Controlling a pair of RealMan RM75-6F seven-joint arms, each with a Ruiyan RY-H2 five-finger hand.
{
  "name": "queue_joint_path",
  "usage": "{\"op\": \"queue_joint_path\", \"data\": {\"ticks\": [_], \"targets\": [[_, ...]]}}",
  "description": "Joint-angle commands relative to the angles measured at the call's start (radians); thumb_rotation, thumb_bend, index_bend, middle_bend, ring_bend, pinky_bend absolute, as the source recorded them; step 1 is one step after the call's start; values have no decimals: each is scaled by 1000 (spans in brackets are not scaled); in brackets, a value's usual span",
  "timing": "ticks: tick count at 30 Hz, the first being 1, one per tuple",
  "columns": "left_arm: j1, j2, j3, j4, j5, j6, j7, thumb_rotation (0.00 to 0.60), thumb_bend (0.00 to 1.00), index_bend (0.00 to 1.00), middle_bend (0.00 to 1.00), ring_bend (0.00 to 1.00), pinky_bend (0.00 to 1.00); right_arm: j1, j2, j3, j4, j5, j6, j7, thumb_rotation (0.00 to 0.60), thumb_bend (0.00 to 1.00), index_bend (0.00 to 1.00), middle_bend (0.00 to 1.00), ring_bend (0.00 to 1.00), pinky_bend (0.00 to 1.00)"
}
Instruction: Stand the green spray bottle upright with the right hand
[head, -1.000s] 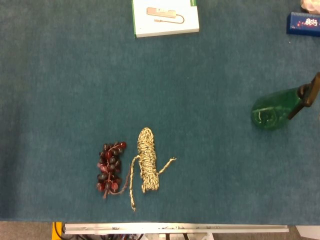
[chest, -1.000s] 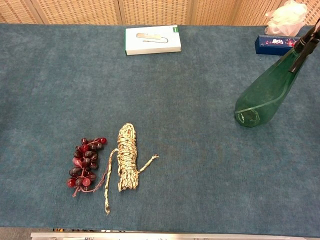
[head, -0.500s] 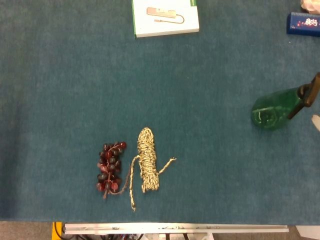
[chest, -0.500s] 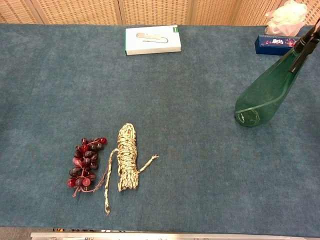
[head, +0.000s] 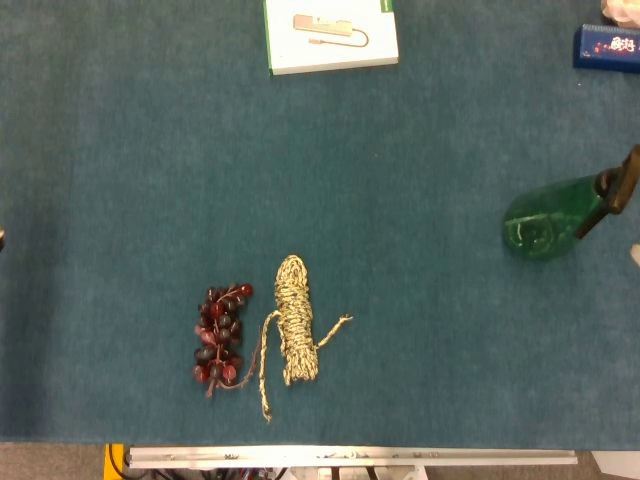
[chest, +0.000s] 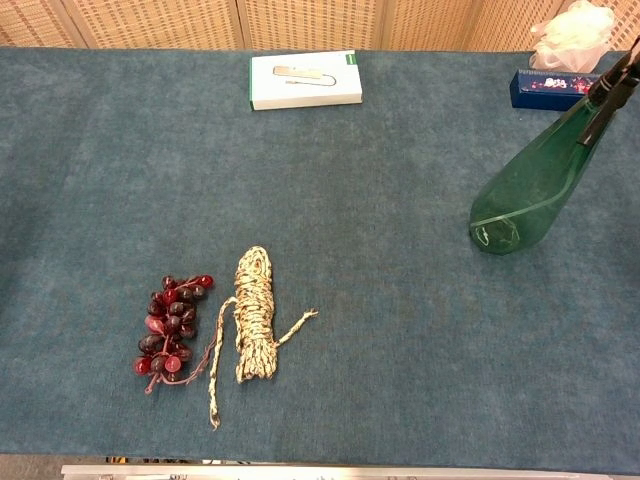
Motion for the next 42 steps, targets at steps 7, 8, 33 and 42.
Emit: {"op": "queue_joint_path", "data": {"ticks": [7, 8, 33, 42], "targets": [[-6, -2, 0, -8, -9, 1, 7, 600, 904, 0, 0, 0, 336, -27, 114, -45, -89, -19, -33, -64, 600, 7, 125, 168, 30, 208], [-7, -1, 1, -8, -9, 1, 7, 600, 904, 0, 0, 0, 336, -31, 124, -49, -100, -17, -37, -79, 600, 7, 125, 168, 30, 208], [-12, -2, 9, -9, -14, 9, 5, 600, 904, 0, 0, 0, 336, -73, 207, -25, -199, 155, -100, -248, 600, 21, 126, 174, 30, 208], [-15, -5, 9, -6, -14, 10, -2, 600, 904, 0, 0, 0, 336, -75, 218, -18, -214, 186, -116, -257, 600, 23, 126, 175, 30, 208]]}}
